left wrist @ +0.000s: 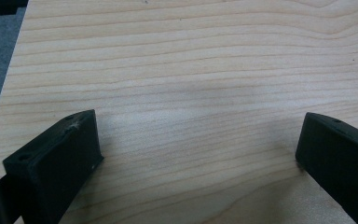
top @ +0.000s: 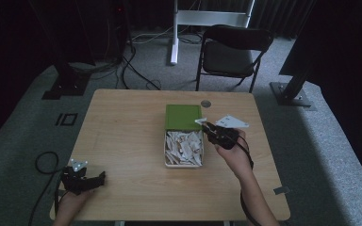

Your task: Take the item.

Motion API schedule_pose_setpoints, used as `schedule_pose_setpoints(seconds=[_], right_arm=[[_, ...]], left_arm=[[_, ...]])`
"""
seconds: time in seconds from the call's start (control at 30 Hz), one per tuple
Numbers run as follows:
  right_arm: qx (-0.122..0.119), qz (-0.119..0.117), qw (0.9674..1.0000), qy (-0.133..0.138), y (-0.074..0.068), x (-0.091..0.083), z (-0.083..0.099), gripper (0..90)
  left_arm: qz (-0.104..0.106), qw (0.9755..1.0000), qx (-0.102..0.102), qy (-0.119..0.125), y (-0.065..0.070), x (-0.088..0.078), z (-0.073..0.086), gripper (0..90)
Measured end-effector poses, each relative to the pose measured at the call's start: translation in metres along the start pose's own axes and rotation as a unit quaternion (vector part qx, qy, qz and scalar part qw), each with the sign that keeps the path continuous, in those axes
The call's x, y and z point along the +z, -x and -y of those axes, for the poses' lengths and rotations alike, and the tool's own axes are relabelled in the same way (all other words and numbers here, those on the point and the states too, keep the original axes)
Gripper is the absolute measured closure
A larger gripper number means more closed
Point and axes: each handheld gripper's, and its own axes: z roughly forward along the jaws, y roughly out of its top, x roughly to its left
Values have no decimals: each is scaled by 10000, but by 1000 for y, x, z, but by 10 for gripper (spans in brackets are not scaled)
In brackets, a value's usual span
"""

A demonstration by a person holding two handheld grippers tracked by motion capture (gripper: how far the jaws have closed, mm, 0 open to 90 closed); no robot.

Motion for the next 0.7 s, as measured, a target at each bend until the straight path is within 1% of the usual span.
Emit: schedule_pose_setpoints(seconds=[0.13, 0.2, 0.23, 0.27, 0.33, 0.4, 0.43, 0.5, 0.53, 0.57, 0.63, 0.67, 0.7], right_arm=[[249, 282, 9993, 62, 15, 4, 4, 761], [303, 376, 9988, 41, 23, 7, 6, 760], [390, 467, 9981, 56, 28, 9, 7, 760], [393, 513, 9979, 43, 30, 11, 8, 760], [540, 599, 9967, 65, 37, 15, 11, 760], [548, 704, 9960, 17, 42, 19, 13, 760], [656, 715, 9952, 80, 46, 22, 15, 760], [706, 742, 9947, 92, 50, 29, 19, 760], [779, 734, 9942, 107, 52, 31, 20, 760], [813, 750, 9938, 109, 54, 34, 22, 760], [797, 860, 9931, 59, 57, 40, 24, 760], [839, 854, 9928, 50, 58, 42, 25, 760], [861, 898, 9922, 31, 60, 45, 26, 760]], left_arm=[[-2, 10000, 13, -5, 0, 0, 0, 7], [-2, 10000, 9, -2, 0, 0, 0, 7], [-3, 10000, 6, -1, 0, 0, 0, 7], [-2, 10000, 5, -1, 0, 0, 0, 7], [-2, 10000, 5, -1, 0, 0, 0, 6], [-2, 10000, 5, -1, 0, 0, 0, 6], [-2, 10000, 5, -1, 0, 0, 0, 7], [-1, 10000, 4, 1, 0, 0, 0, 7], [-2, 10000, 5, 0, 0, 0, 0, 6], [-2, 10000, 5, 0, 0, 0, 0, 7], [-2, 10000, 5, -1, 0, 0, 0, 7], [-2, 10000, 6, -1, 0, 0, 0, 6], [-1, 10000, 3, 1, 0, 0, 0, 7]])
